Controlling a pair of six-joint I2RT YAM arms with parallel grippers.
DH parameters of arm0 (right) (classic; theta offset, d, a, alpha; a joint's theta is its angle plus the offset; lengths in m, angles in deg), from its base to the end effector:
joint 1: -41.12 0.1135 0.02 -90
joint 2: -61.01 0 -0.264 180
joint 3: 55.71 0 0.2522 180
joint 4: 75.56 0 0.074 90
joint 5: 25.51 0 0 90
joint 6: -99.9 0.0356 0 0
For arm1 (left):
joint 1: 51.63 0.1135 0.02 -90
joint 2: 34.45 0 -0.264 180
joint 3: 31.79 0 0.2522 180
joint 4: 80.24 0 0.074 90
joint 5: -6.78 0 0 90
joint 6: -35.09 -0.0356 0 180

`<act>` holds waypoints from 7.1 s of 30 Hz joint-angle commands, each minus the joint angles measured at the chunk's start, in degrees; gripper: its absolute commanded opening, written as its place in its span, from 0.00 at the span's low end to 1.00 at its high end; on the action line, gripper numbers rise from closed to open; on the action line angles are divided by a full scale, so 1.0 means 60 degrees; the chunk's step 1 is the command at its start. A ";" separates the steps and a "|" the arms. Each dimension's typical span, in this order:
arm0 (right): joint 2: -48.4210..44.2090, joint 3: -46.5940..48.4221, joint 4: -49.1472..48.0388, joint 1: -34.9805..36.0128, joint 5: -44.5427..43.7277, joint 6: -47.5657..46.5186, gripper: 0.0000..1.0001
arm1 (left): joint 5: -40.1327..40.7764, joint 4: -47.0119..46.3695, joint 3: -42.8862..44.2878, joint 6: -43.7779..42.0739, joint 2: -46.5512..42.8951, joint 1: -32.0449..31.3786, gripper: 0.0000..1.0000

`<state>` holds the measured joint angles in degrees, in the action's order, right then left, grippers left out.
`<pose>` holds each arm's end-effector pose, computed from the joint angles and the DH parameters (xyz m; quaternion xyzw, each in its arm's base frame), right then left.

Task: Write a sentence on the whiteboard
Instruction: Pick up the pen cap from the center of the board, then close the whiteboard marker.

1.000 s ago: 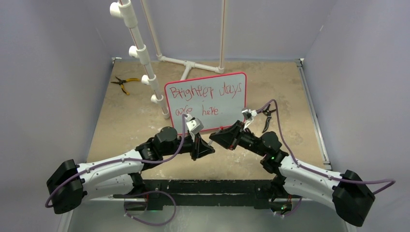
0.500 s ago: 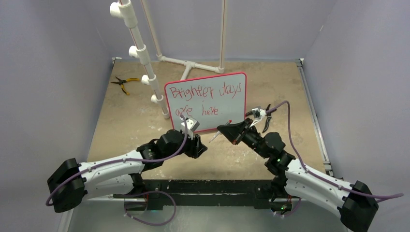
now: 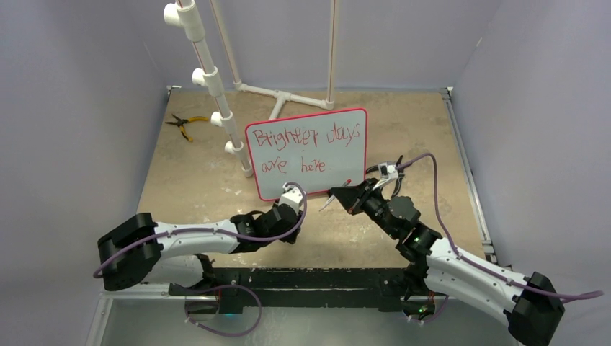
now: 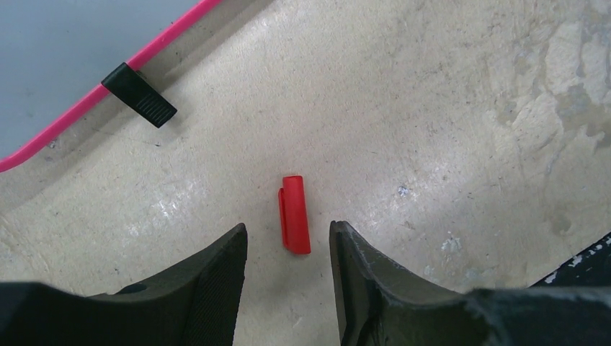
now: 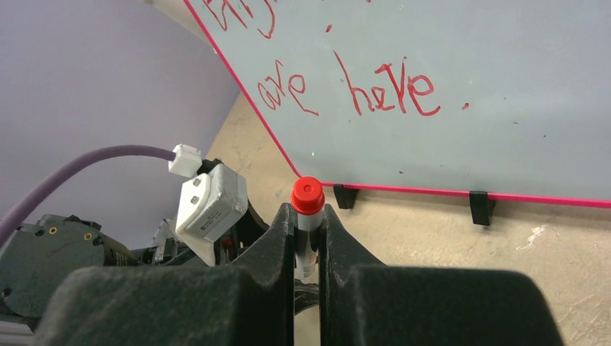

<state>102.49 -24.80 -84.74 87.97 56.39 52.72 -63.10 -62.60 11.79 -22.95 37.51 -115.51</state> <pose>0.1263 0.1274 0.2394 0.0242 0.7151 0.4554 0.5297 0.1143 -0.2054 0.1673 0.1882 0.8958 -0.1651 0.3673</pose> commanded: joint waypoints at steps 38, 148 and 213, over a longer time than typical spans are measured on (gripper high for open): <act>-0.0797 -0.0514 0.0496 0.0013 0.1017 0.1565 0.00 | 0.0017 -0.3971 -0.1424 -0.0680 -0.0100 -0.1395 0.00; 0.0938 -0.0932 -0.0612 0.0014 0.2313 0.2172 0.00 | -0.1050 -0.6804 -0.2892 -0.1168 -0.1987 -0.1600 0.00; 0.1401 0.0365 0.0468 0.1683 0.0630 0.0005 0.00 | -0.2871 -0.7769 -0.3151 0.0315 -0.0315 -0.1094 0.69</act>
<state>111.69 -24.67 -81.88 97.74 58.34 53.69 -79.30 -104.92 -9.02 -22.49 34.89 -122.81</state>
